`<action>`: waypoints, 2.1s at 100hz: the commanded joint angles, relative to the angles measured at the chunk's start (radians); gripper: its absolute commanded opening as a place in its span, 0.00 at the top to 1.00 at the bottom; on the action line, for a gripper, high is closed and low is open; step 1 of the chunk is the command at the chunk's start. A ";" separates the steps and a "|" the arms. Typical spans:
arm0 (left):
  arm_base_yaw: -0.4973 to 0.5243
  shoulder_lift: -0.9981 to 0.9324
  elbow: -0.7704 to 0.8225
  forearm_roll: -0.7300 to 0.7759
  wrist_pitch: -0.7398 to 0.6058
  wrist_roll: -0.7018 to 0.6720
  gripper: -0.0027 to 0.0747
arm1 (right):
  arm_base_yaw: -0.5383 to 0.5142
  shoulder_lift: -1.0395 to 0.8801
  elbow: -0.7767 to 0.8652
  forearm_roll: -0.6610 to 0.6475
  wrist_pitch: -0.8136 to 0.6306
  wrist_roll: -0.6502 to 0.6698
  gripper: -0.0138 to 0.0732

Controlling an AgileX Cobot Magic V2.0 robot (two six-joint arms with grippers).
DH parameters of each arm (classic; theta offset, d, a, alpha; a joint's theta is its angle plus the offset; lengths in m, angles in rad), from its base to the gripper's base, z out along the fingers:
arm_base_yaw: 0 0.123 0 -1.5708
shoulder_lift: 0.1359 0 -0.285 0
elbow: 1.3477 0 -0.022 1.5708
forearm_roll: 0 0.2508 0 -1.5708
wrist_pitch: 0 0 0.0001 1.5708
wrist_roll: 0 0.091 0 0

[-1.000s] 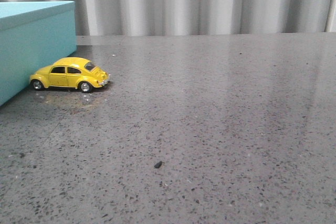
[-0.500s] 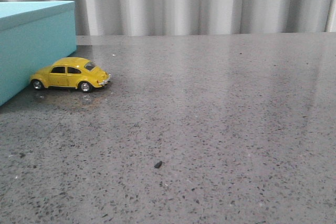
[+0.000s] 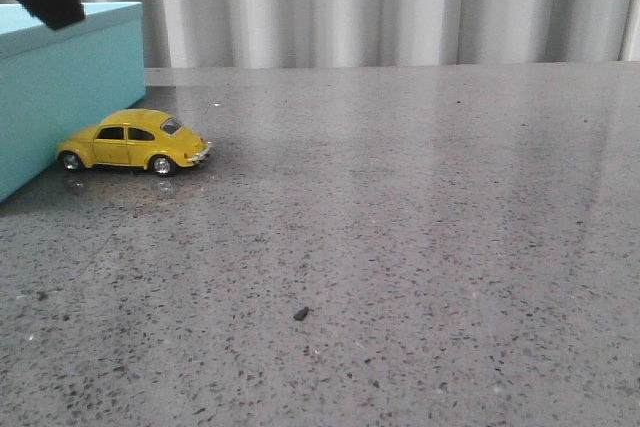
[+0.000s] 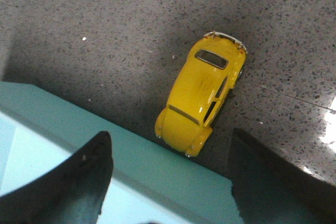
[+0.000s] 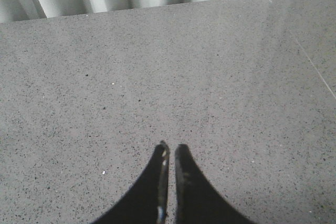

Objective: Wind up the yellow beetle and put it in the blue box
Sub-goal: 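Lower the left gripper over the yellow car and grasp it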

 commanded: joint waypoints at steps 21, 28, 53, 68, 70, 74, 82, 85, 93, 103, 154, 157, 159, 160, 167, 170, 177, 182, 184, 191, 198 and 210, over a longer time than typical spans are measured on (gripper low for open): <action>-0.009 0.027 -0.035 -0.077 -0.042 0.107 0.40 | -0.001 -0.001 -0.023 -0.012 -0.075 -0.010 0.89; -0.009 0.043 -0.035 -0.123 -0.042 0.144 0.40 | -0.001 -0.001 -0.023 -0.012 -0.075 -0.010 0.89; -0.018 0.107 -0.035 -0.139 -0.040 0.231 0.40 | -0.001 -0.001 -0.023 -0.012 -0.075 -0.010 0.89; -0.030 0.130 -0.035 -0.129 -0.062 0.334 0.40 | -0.001 -0.001 -0.023 -0.012 -0.075 -0.010 0.89; -0.030 0.132 -0.035 -0.129 -0.064 0.337 0.40 | -0.001 -0.001 -0.023 -0.012 -0.075 -0.010 0.89; -0.030 0.140 -0.035 -0.129 -0.071 0.338 0.40 | -0.001 -0.001 -0.023 -0.012 -0.075 -0.010 0.89; -0.030 0.153 -0.035 -0.126 -0.078 0.338 0.40 | -0.001 -0.001 -0.023 -0.012 -0.075 -0.010 0.89; -0.030 0.156 -0.035 -0.119 -0.081 0.338 0.40 | -0.001 -0.003 -0.023 -0.012 -0.075 -0.010 0.89; -0.030 0.163 -0.035 -0.096 -0.085 0.338 0.40 | -0.001 -0.009 -0.023 -0.012 -0.075 -0.010 0.89; -0.026 0.171 -0.035 -0.092 -0.087 0.338 0.40 | -0.001 -0.014 -0.023 -0.012 -0.075 -0.010 0.89; -0.026 0.226 -0.035 -0.088 -0.089 0.337 0.40 | -0.001 -0.014 -0.023 -0.012 -0.073 -0.010 0.89; -0.026 0.226 -0.035 -0.088 -0.089 0.337 0.40 | -0.001 -0.014 -0.023 -0.012 -0.073 -0.010 0.89; -0.026 0.226 -0.035 -0.088 -0.087 0.337 0.40 | -0.001 -0.014 -0.023 -0.012 -0.073 -0.010 0.89; -0.026 0.226 -0.035 -0.088 -0.087 0.337 0.41 | -0.001 -0.014 -0.023 -0.012 -0.073 -0.010 0.89; -0.026 0.226 -0.035 -0.088 -0.082 0.337 0.46 | -0.001 -0.016 -0.023 -0.012 -0.073 -0.010 0.89; -0.026 0.226 -0.035 -0.088 -0.080 0.337 0.50 | -0.001 -0.016 -0.023 -0.012 -0.073 -0.010 0.89; -0.026 0.226 -0.035 -0.088 -0.076 0.336 0.61 | -0.001 -0.016 -0.023 -0.012 -0.073 -0.010 0.89; -0.026 0.226 -0.035 -0.088 -0.076 0.336 0.70 | -0.001 -0.016 -0.023 -0.012 -0.073 -0.010 0.89; -0.026 0.226 -0.035 -0.088 -0.076 0.336 0.72 | -0.001 -0.016 -0.023 -0.012 -0.073 -0.010 0.89; -0.026 0.226 -0.035 -0.088 -0.076 0.333 0.81 | -0.001 -0.016 -0.023 -0.012 -0.073 -0.010 0.89; -0.026 0.226 -0.035 -0.088 -0.076 0.333 0.88 | -0.001 -0.016 -0.023 -0.012 -0.073 -0.010 0.89; -0.026 0.223 -0.036 -0.088 -0.076 0.333 0.95 | -0.001 -0.016 -0.023 -0.012 -0.073 -0.010 0.89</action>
